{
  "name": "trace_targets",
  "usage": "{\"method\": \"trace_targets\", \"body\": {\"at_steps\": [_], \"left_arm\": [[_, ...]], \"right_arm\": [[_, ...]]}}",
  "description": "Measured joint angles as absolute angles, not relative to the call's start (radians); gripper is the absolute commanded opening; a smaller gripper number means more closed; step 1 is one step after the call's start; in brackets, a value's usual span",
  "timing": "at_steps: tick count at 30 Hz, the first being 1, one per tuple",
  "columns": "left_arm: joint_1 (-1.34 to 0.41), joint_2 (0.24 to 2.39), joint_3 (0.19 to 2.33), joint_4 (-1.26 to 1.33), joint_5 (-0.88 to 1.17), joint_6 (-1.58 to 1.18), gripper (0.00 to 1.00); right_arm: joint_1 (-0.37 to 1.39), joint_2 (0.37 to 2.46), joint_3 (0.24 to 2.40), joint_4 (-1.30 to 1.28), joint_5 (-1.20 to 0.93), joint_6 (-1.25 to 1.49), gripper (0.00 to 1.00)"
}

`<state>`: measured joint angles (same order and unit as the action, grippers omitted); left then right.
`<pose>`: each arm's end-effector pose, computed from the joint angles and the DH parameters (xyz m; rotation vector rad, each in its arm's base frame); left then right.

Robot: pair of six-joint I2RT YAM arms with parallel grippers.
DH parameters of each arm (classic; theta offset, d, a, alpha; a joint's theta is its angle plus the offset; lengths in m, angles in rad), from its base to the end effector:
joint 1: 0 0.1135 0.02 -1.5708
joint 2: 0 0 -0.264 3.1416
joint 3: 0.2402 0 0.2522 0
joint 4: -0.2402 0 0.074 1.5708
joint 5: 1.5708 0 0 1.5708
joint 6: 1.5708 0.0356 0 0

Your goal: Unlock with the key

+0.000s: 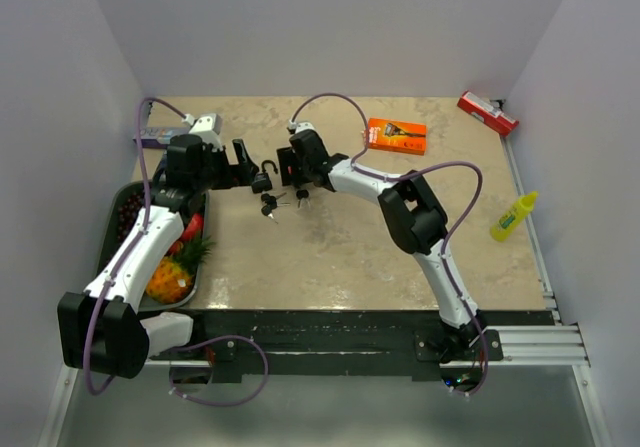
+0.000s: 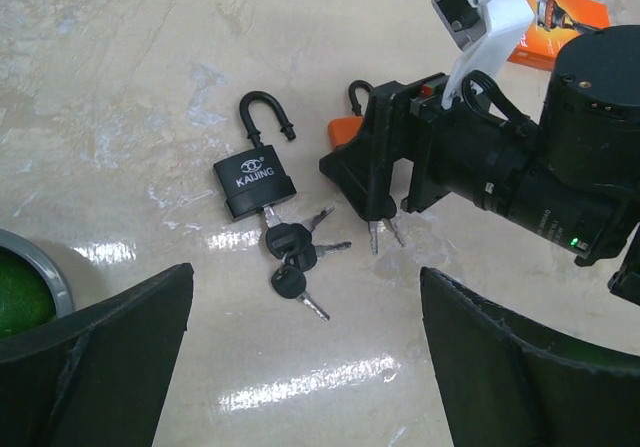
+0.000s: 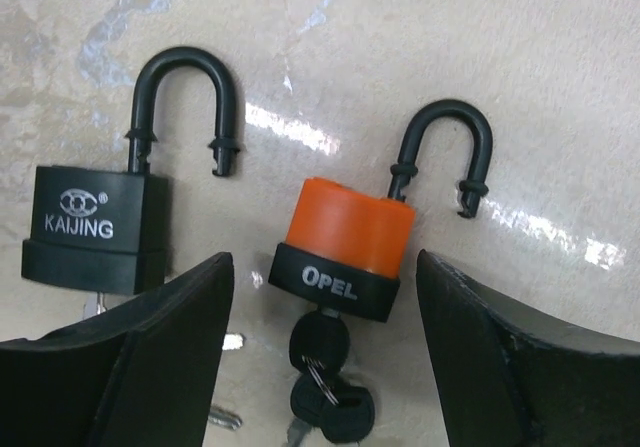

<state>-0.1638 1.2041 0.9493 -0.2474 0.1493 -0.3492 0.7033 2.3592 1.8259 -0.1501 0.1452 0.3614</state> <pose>0.2687 -0.0498 0.3037 -0.1018 2.0981 -0.4668 0.4101 0.3410 0.1578 -0.3097 2.2567 0.4065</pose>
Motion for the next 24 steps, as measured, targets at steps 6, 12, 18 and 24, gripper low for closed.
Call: {"method": "trace_targets", "body": {"at_steps": [6, 12, 18, 24], "left_arm": [[-0.164, 1.195, 0.926, -0.239, 0.147, -0.347, 0.99], [-0.164, 1.107, 0.878, -0.213, 0.126, -0.344, 0.99], [-0.164, 0.965, 0.84, -0.166, 0.088, -0.333, 0.99], [-0.164, 0.846, 0.799, -0.089, 0.079, -0.3, 0.99]], "right_arm": [[0.669, 2.28, 1.73, -0.157, 0.096, 0.369, 0.78], [0.588, 2.073, 1.545, -0.128, 0.067, 0.394, 0.78], [0.538, 1.76, 1.322, -0.073, 0.12, 0.403, 0.78], [0.556, 1.413, 1.151, -0.076, 0.215, 0.399, 0.78]]}}
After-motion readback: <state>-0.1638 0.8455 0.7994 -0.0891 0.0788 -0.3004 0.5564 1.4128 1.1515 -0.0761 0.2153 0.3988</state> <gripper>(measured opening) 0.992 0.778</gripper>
